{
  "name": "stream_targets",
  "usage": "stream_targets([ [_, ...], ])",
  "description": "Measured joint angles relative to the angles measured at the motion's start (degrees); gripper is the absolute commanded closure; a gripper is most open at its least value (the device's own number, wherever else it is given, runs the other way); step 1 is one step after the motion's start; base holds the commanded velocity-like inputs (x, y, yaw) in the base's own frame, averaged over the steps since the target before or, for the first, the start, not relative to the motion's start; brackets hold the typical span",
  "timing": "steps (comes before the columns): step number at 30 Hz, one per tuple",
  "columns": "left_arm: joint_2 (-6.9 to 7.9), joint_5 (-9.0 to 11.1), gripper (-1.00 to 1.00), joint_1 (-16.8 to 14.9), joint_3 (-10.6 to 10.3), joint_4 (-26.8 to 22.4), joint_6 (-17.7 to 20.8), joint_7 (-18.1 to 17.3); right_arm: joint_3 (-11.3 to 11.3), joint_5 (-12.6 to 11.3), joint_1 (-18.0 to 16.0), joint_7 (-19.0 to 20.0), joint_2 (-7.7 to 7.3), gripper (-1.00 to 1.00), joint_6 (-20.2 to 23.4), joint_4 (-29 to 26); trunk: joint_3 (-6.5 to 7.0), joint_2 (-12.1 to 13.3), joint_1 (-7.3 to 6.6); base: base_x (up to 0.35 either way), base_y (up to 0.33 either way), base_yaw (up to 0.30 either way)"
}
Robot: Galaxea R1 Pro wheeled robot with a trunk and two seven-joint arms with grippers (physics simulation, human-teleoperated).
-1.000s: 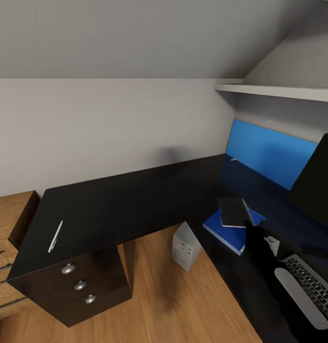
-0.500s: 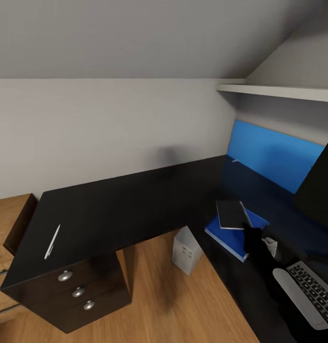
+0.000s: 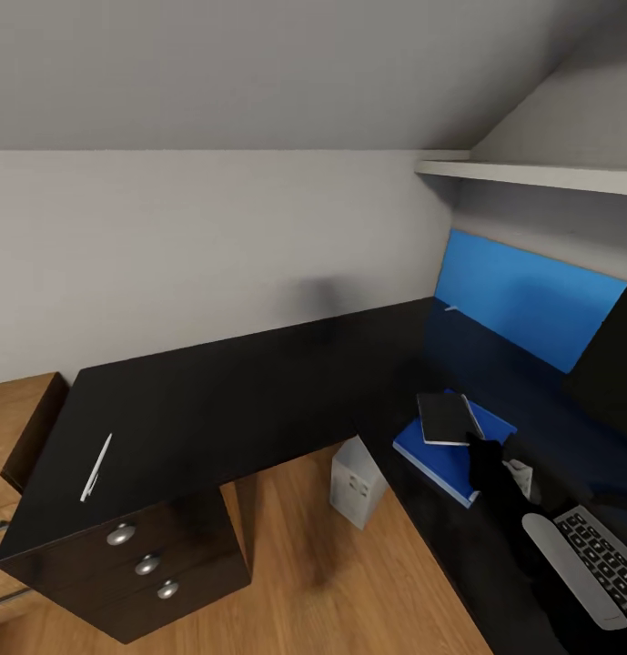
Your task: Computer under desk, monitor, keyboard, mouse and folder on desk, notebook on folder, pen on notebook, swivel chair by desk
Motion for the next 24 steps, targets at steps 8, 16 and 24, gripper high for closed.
stream_targets([
  [8, 0.0, 0.0, -1.0, 0.0, 0.0, 0.0, 0.0, 0.0, -0.1, 0.0, 0.0, -0.4, 0.0, 1.0, -0.1, 0.2, 0.0, 0.0, 0.0, -0.001, -0.003, 0.0],
  [16, 0.02, 0.0, -1.0, 0.0, 0.1, 0.0, 0.0, 0.0, -0.1, 0.0, 0.0, -0.4, 0.0, 1.0, -0.1, 0.4, 0.0, 0.0, 0.01, -0.052, -0.066, 0.0],
  [24, 0.05, 0.0, -1.0, 0.0, 0.1, 0.0, 0.0, 0.0, -0.1, 0.0, 0.0, -0.4, 0.0, 1.0, -0.1, 0.5, 0.0, 0.0, 0.0, -0.018, -0.021, 0.0],
])
